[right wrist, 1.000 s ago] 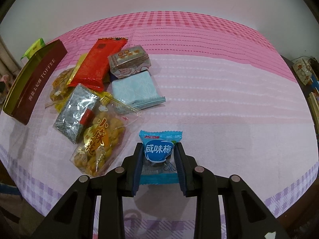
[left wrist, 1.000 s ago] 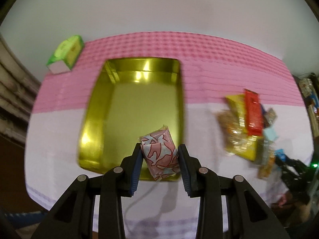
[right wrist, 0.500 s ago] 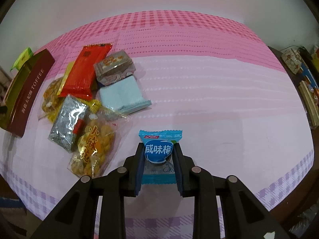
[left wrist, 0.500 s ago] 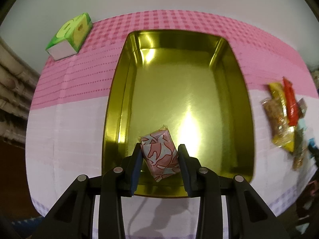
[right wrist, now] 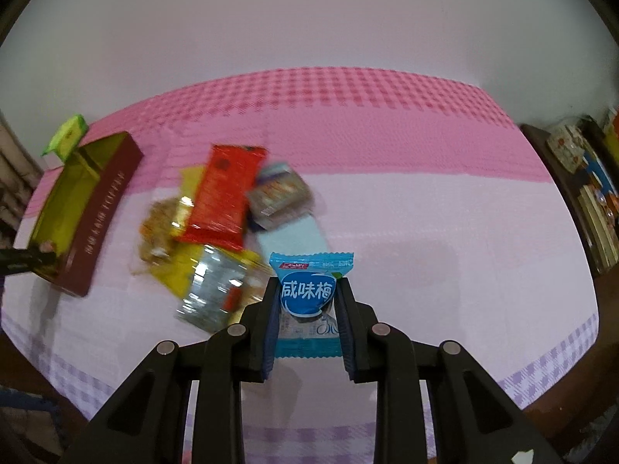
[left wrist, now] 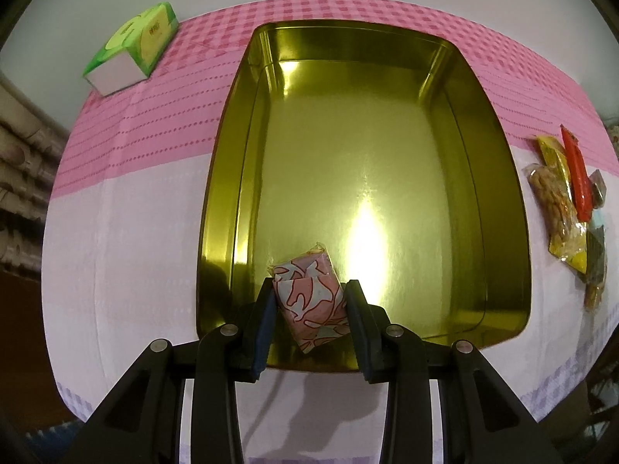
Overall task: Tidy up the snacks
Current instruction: 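Carry the pink cube and blue candy over the gold tin interior, then open left gripper to drop pink cube while right gripper drops blue candy in tin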
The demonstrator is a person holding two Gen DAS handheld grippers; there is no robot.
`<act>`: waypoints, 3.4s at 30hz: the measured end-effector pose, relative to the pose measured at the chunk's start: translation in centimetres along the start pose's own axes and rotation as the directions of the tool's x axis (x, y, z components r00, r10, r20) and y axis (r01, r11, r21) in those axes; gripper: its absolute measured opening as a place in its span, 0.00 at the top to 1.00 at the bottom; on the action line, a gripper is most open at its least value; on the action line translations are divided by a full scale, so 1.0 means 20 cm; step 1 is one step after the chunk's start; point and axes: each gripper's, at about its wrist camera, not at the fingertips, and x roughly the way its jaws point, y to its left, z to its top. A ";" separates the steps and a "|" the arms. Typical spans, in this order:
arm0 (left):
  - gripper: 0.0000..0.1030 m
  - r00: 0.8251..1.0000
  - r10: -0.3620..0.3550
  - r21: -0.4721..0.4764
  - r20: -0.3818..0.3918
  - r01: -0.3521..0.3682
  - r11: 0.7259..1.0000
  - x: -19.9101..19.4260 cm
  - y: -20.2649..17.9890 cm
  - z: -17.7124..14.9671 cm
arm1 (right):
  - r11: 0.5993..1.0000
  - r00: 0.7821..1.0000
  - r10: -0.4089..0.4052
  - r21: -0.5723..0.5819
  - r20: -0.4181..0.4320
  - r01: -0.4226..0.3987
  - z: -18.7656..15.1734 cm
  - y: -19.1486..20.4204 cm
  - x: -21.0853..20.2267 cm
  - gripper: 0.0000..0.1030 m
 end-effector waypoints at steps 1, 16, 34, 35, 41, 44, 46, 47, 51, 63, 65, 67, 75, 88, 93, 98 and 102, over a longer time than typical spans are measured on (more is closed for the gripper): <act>0.65 1.000 -0.002 0.001 0.003 0.002 1.000 0.00 0.00 0.00 | 1.000 1.000 0.005 -0.010 0.004 -0.005 0.01 0.03 -0.01 0.76; 0.65 0.999 -0.041 -0.067 0.011 0.041 0.997 -0.03 0.02 -0.04 | 0.961 0.980 0.197 -0.198 -0.009 -0.195 0.20 0.68 0.02 0.76; 0.64 0.997 -0.016 -0.176 0.069 0.028 0.984 -0.05 0.08 -0.09 | 0.917 0.959 0.271 -0.279 -0.084 -0.283 0.17 1.19 0.15 0.76; 0.64 0.997 -0.020 -0.183 0.073 0.033 0.983 -0.05 0.09 -0.09 | 0.918 0.959 0.269 -0.280 -0.084 -0.282 0.16 1.19 0.14 0.76; 0.64 0.995 -0.019 -0.179 0.097 0.036 0.983 -0.08 0.10 -0.11 | 0.920 0.962 0.256 -0.283 -0.093 -0.272 0.15 1.21 0.15 0.76; 0.63 0.993 -0.022 -0.188 0.115 0.043 0.981 -0.12 0.11 -0.12 | 0.921 0.963 0.251 -0.284 -0.094 -0.268 0.15 1.22 0.16 0.76; 0.62 0.992 -0.002 -0.194 0.129 0.027 0.981 -0.16 0.12 -0.13 | 0.921 0.964 0.248 -0.287 -0.095 -0.265 0.15 1.23 0.16 0.76; 0.61 0.991 0.005 -0.200 0.137 0.023 0.980 -0.18 0.12 -0.14 | 0.920 0.964 0.248 -0.289 -0.096 -0.266 0.15 1.24 0.16 0.76; 0.60 0.985 -0.022 -0.231 0.170 0.062 0.971 -0.26 0.17 -0.18 | 0.916 0.964 0.247 -0.300 -0.097 -0.265 0.14 1.27 0.17 0.76; 0.51 0.971 0.124 -0.272 0.206 -0.065 0.960 -0.35 0.26 -0.28 | 0.904 0.964 0.230 -0.337 -0.130 -0.261 0.10 1.39 0.24 0.76; 0.51 0.972 0.124 -0.281 0.201 -0.064 0.958 -0.34 0.28 -0.30 | 0.904 0.965 0.226 -0.339 -0.135 -0.260 0.09 1.41 0.25 0.76; 0.51 0.973 0.128 -0.291 0.194 -0.068 0.954 -0.33 0.29 -0.32 | 0.904 0.967 0.215 -0.346 -0.135 -0.250 0.08 1.42 0.26 0.76; 0.51 0.979 0.132 -0.346 0.157 -0.070 0.936 -0.28 0.38 -0.38 | 0.909 0.971 0.196 -0.347 -0.138 -0.232 0.08 1.43 0.30 0.76; 0.51 0.978 0.167 -0.346 0.127 -0.114 0.931 -0.25 0.40 -0.39 | 0.905 0.968 0.186 -0.355 -0.168 -0.235 0.05 1.46 0.35 0.76; 0.51 0.977 0.172 -0.340 0.128 -0.119 0.933 -0.25 0.39 -0.39 | 0.903 0.967 0.184 -0.358 -0.175 -0.237 0.05 1.46 0.36 0.76; 0.51 0.978 0.169 -0.334 0.123 -0.119 0.935 -0.24 0.38 -0.39 | 0.904 0.968 0.177 -0.360 -0.179 -0.232 0.04 1.46 0.37 0.76; 0.50 0.979 0.167 -0.335 0.118 -0.119 0.935 -0.24 0.38 -0.39 | 0.906 0.967 0.179 -0.353 -0.180 -0.233 0.04 1.46 0.38 0.74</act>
